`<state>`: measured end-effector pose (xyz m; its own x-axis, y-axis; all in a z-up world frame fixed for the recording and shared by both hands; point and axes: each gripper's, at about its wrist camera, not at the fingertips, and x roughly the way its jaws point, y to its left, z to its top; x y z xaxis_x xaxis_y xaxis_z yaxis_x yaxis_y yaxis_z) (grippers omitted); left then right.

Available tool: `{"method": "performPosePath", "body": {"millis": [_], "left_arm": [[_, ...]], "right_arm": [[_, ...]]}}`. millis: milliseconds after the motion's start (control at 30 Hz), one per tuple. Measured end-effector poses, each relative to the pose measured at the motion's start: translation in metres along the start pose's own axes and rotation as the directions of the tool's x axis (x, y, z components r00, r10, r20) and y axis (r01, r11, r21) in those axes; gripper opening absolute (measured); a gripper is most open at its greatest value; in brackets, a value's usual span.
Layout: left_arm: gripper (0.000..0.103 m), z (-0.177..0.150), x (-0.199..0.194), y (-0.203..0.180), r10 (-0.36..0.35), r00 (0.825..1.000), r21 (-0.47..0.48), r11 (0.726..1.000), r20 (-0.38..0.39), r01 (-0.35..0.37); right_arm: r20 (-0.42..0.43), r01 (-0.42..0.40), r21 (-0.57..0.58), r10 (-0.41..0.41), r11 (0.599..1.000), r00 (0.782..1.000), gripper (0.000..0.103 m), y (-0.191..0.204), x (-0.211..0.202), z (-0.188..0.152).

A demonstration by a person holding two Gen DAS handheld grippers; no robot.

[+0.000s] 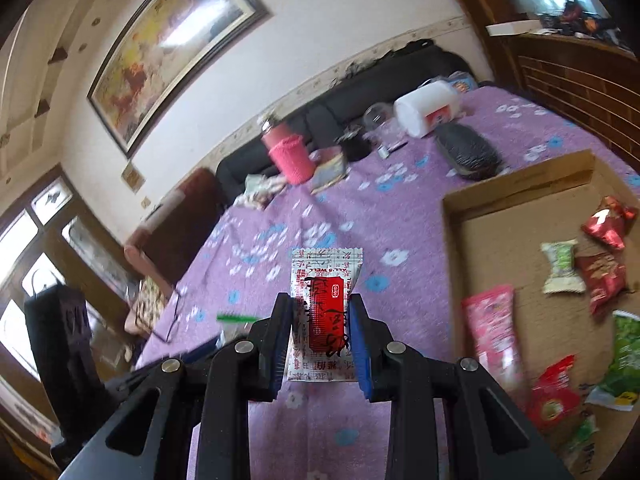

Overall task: Organize snacks
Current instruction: 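Carry both packets over the cardboard box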

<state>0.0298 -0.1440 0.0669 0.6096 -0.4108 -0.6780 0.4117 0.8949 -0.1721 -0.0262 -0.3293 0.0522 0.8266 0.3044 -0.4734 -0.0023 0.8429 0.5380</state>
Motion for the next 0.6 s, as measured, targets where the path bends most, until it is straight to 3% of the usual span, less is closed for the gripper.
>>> {"method": "performPosePath", "body": {"millis": [167,300,500,600], "left_arm": [[0.026,-0.002,-0.001,-0.012,-0.015,1.000,0.032,0.999,0.009,0.014],[0.026,-0.004,0.000,-0.019,-0.036,0.999,0.054,0.998,0.013,0.035],[0.026,-0.005,0.004,-0.031,-0.049,0.999,0.061,0.997,-0.014,0.050],[0.026,-0.003,0.004,-0.046,-0.066,0.997,0.082,0.994,-0.043,0.069]], "right_arm": [[0.083,0.060,0.087,-0.068,0.994,0.994,0.030,-0.029,-0.021,0.019],[0.128,0.110,0.221,-0.141,0.969,0.982,0.030,-0.069,-0.042,0.032],[0.116,0.190,0.392,-0.253,0.900,0.961,0.030,-0.122,-0.062,0.040],[0.099,0.194,0.424,-0.258,0.885,0.961,0.030,-0.133,-0.065,0.040]]}}
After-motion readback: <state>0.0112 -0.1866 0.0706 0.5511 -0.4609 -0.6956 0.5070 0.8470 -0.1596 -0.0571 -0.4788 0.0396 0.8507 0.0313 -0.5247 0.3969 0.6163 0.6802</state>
